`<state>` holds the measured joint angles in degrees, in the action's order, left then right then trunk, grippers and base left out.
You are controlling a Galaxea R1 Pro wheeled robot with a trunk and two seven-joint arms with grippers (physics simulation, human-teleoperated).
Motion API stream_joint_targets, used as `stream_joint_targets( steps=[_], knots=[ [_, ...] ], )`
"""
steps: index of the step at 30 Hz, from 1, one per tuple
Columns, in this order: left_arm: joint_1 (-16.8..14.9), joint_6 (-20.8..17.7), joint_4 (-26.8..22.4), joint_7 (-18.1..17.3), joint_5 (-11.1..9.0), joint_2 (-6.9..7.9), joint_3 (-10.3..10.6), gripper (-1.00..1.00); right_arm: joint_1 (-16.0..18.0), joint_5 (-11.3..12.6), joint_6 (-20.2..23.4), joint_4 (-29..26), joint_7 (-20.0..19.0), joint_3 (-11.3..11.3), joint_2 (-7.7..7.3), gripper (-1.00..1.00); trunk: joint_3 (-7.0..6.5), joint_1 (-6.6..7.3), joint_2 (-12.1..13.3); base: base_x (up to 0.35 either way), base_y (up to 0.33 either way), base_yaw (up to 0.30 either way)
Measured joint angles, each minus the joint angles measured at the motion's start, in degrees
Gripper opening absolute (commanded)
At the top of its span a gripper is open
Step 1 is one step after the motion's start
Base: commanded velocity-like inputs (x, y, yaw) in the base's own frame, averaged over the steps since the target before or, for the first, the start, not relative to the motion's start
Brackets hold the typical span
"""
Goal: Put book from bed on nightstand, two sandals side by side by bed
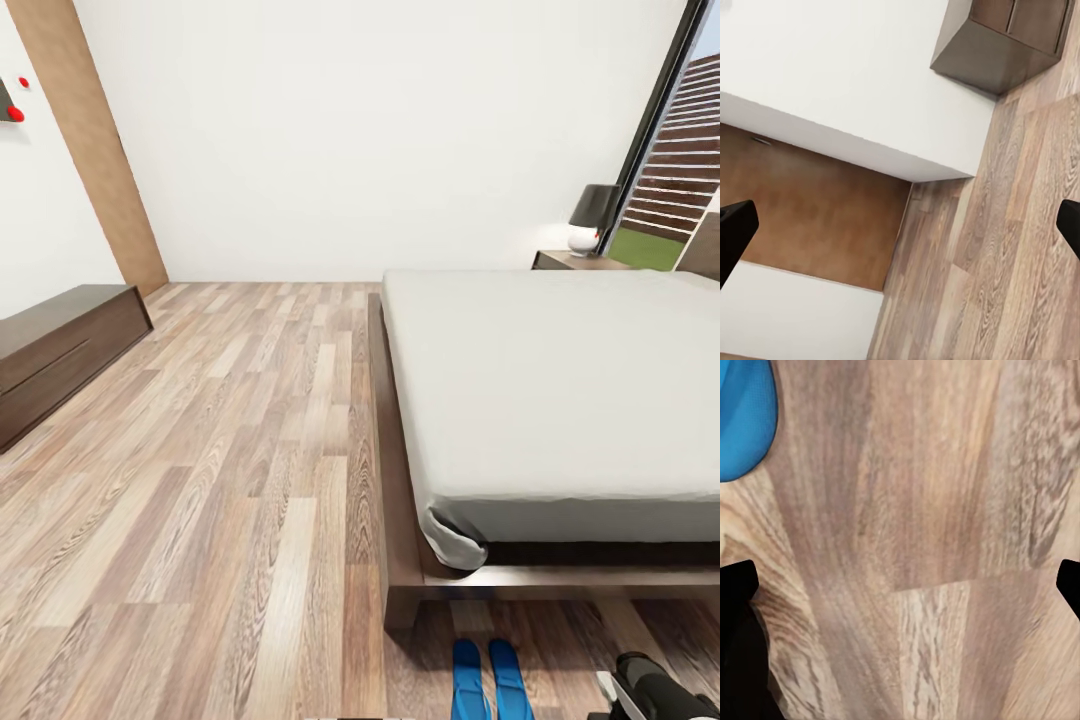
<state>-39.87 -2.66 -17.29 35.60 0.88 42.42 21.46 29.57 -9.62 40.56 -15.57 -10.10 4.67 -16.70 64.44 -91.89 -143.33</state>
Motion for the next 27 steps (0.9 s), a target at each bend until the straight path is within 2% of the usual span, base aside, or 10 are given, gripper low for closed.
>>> stream_joint_targets(
  steps=[7,10,18,27],
  knots=[
    [0.0,0.0,0.0,0.0,0.0,0.00,0.0,1.00,-0.3,-2.0,-0.4,0.0,0.0,0.0,0.01,1.00,-1.32,0.16,0.1,0.000,0.000,0.000],
    [0.0,0.0,0.0,0.0,0.0,0.00,0.0,1.00,-0.4,-4.3,-1.0,0.0,0.1,0.0,0.08,1.00,-1.33,0.15,0.1,0.000,0.000,0.000],
    [0.0,0.0,0.0,0.0,0.1,0.00,0.0,1.00,-0.4,-7.6,-4.7,0.1,0.1,0.0,0.52,1.00,-1.33,0.15,0.1,0.000,0.000,0.000],
    [0.0,0.0,0.0,-0.1,0.1,-0.25,0.0,1.00,-0.5,-8.9,-6.2,0.5,0.2,0.0,0.44,1.00,-1.33,0.15,0.1,0.000,0.000,0.000]
  ],
)
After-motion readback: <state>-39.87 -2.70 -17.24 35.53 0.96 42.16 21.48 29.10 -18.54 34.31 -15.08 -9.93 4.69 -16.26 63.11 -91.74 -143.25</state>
